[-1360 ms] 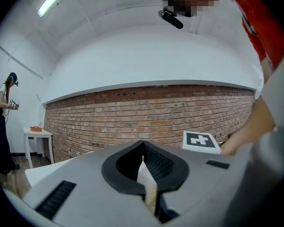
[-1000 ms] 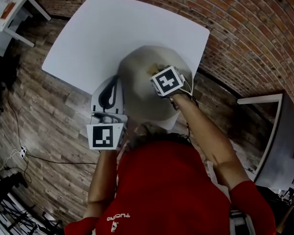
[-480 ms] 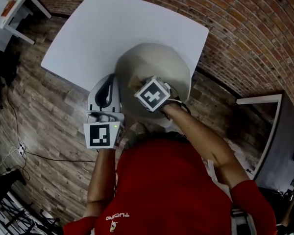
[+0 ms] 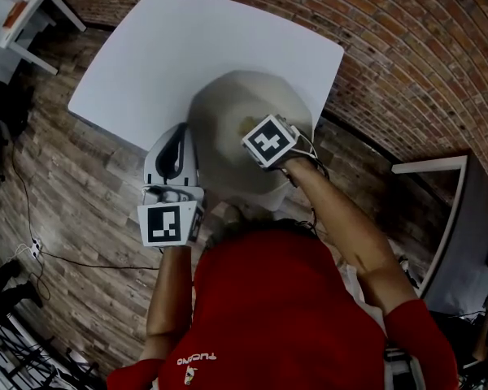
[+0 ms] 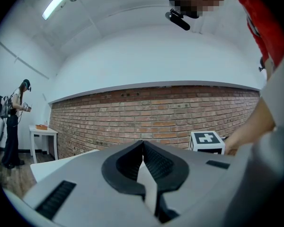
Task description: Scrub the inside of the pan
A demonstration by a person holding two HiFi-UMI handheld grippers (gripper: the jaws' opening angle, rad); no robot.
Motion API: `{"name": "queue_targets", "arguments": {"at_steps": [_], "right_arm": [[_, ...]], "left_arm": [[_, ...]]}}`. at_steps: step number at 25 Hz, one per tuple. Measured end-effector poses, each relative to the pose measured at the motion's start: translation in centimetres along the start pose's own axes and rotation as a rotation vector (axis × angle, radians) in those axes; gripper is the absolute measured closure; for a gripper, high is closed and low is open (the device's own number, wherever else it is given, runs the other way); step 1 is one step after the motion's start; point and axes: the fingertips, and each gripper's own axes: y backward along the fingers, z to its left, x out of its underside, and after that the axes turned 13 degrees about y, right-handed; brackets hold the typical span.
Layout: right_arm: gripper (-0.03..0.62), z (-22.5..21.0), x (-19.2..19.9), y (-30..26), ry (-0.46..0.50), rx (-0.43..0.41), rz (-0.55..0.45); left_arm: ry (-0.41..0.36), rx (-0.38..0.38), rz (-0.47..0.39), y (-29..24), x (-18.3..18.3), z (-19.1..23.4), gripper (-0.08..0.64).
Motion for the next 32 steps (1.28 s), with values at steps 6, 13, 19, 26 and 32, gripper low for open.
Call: {"name": "queue_targets", "arguments": {"at_steps": [6,13,19,26,32], "right_arm": [[0.517,-0.3,1.6,1.0,-0.006,0.01,0.051],[0.517,6.8,-1.5,1.2,0.118,-0.146,-0.022],[0.517,6.7,-0.3,0.0,0.167,-0.136,0.038],[0.517,3.5,1.8,0.6,0.153,-0.077,0.125],[0.517,1.6,3.3,1.7,0.11,-0.033,0.157]], "left_arm": [[0.004,-0.005,-0.002,0.2,0.0,0.0,0.546],[0.007,-0.005,-0.006,0.1,0.1,0.0,0.546],[0.015,-0.005,-0.004,0.2,0.1,0.0,0.546],[0.015,-0.005,-0.004,0.5,0.1,0.7,0.546],[0.014,0.001,0.003,0.5,0.5,0.6,0.546]]}}
